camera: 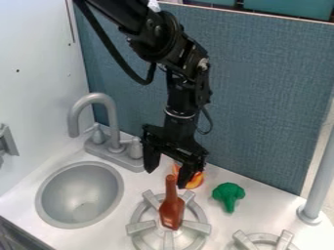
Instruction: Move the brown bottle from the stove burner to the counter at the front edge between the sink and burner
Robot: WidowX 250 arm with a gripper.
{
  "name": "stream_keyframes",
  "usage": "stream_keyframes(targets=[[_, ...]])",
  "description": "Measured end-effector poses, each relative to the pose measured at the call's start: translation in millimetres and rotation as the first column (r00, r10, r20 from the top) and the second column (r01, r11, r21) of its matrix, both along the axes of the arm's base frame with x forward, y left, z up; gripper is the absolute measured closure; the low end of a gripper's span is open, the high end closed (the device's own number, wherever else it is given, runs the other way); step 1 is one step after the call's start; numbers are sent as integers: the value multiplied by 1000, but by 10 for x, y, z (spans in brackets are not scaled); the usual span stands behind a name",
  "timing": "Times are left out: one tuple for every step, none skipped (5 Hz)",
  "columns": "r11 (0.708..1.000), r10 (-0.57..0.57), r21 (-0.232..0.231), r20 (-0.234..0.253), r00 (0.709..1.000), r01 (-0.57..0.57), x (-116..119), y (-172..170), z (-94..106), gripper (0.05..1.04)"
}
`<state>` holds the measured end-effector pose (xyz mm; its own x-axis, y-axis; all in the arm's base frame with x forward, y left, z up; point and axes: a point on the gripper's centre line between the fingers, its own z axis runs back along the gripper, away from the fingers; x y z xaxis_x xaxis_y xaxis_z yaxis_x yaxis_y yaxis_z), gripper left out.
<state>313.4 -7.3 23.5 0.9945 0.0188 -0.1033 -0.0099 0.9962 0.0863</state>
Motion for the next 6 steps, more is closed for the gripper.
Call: stream_keyframes(targets=[[999, 12, -30, 31, 999, -11, 42, 47, -55, 83], [997, 3, -76, 60, 998, 2, 41, 77, -127, 83], [997, -1, -78, 30, 1000, 3, 24, 85, -243, 83], [996, 0, -92, 28, 1000, 2, 36, 78, -331, 83], [996, -9, -88, 14, 1000, 10, 90, 111, -457, 118], [995, -26, -96, 38, 999, 30, 181, 106, -499, 389]])
